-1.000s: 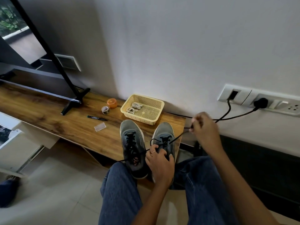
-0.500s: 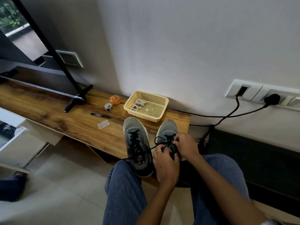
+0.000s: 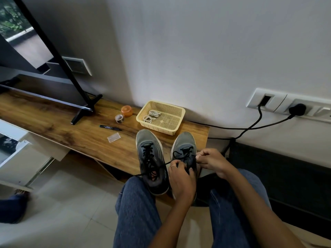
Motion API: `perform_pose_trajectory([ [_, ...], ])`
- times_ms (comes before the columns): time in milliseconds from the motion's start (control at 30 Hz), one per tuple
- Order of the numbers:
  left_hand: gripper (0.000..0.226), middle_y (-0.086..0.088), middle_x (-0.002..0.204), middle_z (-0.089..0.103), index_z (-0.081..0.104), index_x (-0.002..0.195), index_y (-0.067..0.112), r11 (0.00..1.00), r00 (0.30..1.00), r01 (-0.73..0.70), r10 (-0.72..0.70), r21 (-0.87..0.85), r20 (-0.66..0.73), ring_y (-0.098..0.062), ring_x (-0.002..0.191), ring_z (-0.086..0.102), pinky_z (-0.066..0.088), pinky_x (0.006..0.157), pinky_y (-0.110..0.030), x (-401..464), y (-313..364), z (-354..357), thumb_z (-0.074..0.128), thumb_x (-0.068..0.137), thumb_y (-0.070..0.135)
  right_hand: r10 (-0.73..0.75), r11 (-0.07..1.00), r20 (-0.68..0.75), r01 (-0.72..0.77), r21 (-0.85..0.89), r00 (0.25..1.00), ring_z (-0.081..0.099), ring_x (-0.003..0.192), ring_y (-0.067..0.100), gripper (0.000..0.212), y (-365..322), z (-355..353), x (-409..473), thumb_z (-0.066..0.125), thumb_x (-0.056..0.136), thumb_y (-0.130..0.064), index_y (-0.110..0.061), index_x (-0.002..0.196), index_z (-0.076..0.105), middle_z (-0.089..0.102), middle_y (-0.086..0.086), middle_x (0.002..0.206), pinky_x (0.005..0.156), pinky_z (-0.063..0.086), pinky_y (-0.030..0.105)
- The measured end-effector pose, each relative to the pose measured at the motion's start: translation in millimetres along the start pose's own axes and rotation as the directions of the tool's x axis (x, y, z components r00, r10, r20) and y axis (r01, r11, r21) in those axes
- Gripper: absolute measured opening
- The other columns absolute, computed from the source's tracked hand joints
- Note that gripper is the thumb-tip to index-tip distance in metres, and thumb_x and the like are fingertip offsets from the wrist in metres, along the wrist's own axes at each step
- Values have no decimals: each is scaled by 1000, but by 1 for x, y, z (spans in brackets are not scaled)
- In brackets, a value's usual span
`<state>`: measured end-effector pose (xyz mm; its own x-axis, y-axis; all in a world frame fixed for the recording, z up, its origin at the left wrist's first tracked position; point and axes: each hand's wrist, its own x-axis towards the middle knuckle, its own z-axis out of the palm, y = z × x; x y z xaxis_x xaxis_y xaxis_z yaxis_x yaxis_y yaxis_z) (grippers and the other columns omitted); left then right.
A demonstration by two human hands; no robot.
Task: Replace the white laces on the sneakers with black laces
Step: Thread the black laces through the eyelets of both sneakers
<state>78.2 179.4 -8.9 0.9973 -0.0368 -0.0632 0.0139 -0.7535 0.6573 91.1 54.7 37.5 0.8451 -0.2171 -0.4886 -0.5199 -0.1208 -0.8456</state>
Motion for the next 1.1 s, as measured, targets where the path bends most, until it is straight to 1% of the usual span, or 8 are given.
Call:
perform_pose_trajectory([
  [100,20,-1,125,48,63,103,11,1000,1000,24,-24,-20,-8,-17,116,42,42,94,-30,2,1,0,58,92,27,-20,1000,38,20,-5,999,59,96,20,16,-9,-7,-15,58,91,-4,-7,76,56,57,24,120,77,48,28],
  [233,21,0,126,47,64,105,11,999,1000,25,-25,-26,-11,-16,117,42,41,95,-29,1,2,-1,57,92,27,-86,984,57,94,-154,995,53,86,11,19,-13,-22,-32,62,89,-7,-9,70,58,59,14,114,73,42,26],
  [333,21,1,126,47,64,106,12,1000,1000,18,-18,-21,-5,-16,117,42,41,96,-29,-1,2,0,58,92,27,-110,967,36,116,-229,993,52,98,13,14,-12,-33,-39,63,86,-4,7,78,62,58,15,109,78,39,23],
  [700,20,1,129,47,63,106,13,999,999,38,-37,-35,10,-16,119,41,41,97,-30,1,2,-2,57,92,26,-123,961,149,155,-231,981,52,92,14,11,-20,-57,-63,64,85,-1,6,77,61,55,6,107,76,42,18],
  [833,20,1,128,47,63,107,14,999,999,38,-37,-31,17,-15,118,41,42,96,-30,1,2,-1,57,92,27,-82,974,194,120,-193,977,54,102,15,17,-17,-57,-68,66,83,-1,-9,68,64,55,9,115,77,41,19],
  [900,20,1,128,47,63,107,14,999,999,35,-35,-32,21,-15,118,41,42,97,-30,1,1,-1,57,92,27,-68,974,201,108,-197,977,57,96,15,16,-14,-55,-67,66,84,-3,-10,69,65,60,12,108,76,43,20],
  [1000,21,1,127,47,63,106,15,999,999,33,-32,-30,23,-14,118,40,41,98,-29,2,1,-2,57,92,30,-47,925,196,116,-361,980,62,82,13,10,-6,-52,-59,68,86,-14,-8,78,69,67,4,84,75,48,24],
  [1100,24,1,125,48,64,104,16,1000,1000,17,-17,-20,13,-15,118,41,40,97,-29,0,1,-1,59,90,34,-6,830,105,63,-555,994,61,85,11,13,6,-46,-44,70,85,-28,-17,89,67,66,-2,88,78,49,28],
])
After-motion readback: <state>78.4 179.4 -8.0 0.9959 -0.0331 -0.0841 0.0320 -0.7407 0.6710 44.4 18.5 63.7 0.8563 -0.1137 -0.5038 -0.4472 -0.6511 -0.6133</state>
